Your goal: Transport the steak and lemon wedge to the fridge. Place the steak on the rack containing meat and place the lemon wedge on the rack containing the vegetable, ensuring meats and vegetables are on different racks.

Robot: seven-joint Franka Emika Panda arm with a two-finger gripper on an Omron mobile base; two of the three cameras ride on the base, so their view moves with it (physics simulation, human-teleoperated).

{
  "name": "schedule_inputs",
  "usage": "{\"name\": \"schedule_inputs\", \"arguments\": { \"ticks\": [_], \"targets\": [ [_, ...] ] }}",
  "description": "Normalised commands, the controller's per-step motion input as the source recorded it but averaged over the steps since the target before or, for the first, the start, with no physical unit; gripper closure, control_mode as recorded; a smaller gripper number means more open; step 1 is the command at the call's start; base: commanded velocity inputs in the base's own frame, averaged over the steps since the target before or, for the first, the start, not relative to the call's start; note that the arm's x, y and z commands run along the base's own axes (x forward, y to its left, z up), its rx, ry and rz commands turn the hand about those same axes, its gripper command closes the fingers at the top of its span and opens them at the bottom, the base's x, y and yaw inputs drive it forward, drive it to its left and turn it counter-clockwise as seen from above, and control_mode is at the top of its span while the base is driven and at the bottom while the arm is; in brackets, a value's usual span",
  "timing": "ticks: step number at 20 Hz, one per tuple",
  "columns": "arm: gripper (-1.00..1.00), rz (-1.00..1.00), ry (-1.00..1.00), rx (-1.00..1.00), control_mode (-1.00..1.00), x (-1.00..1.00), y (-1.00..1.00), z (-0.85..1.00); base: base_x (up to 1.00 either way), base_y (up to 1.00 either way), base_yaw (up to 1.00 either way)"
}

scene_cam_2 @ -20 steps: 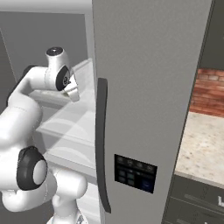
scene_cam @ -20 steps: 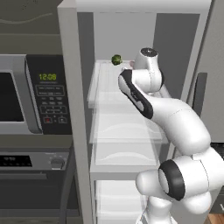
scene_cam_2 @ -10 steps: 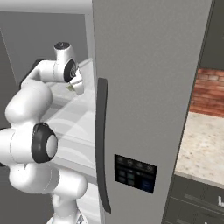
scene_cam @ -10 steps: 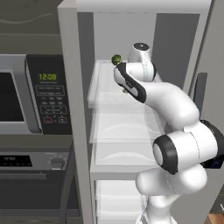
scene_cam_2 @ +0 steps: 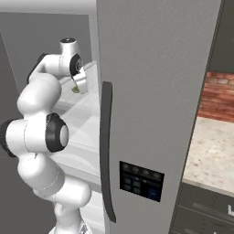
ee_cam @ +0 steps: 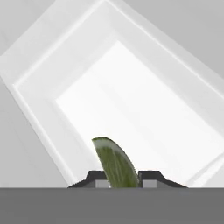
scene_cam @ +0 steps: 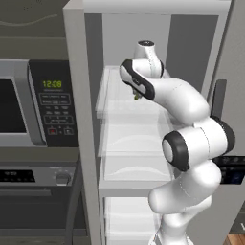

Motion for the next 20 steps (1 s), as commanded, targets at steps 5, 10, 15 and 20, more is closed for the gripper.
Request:
{"name": "schedule_inputs", "arguments": {
  "ticks": [5, 10, 15, 20],
  "targets": [
    [-1.0, 0.0, 0.08, 0.0, -1.0, 0.01, 0.08, -0.21, 0.0, 0.0, 0.0],
    [-1.0, -0.01, -0.01, 0.0, -1.0, 0.0, 0.0, 0.0, 0.0, 0.0, 0.0],
    [-1.0, 0.0, -0.06, 0.0, -1.0, -0.16, 0.0, 0.01, 0.0, 0.0, 0.0],
    [-1.0, 0.04, -0.18, 0.0, -1.0, -0.9, 0.0, 0.0, 0.0, 0.0, 0.0]
  ]
}}
